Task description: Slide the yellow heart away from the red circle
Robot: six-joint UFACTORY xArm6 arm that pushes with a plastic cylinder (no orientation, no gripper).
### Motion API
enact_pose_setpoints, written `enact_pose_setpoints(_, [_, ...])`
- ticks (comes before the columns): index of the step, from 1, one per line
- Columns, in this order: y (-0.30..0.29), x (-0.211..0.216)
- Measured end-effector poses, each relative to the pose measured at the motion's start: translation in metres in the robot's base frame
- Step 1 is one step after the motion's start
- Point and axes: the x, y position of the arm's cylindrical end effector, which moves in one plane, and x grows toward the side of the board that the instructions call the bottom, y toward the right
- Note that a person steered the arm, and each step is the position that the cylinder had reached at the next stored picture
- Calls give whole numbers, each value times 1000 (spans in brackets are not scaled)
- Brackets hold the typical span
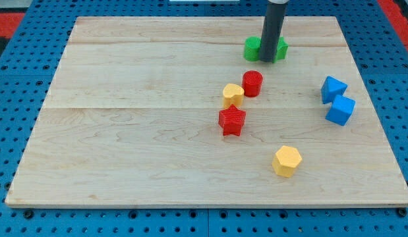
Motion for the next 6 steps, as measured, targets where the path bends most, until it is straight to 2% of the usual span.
enact_pose_setpoints(1, [3,1])
enact_pose_setpoints(2, [-9,24])
enact_pose_setpoints(3, [11,33])
enact_pose_setpoints(5, [10,111])
enact_pose_setpoints(6, [-73,104])
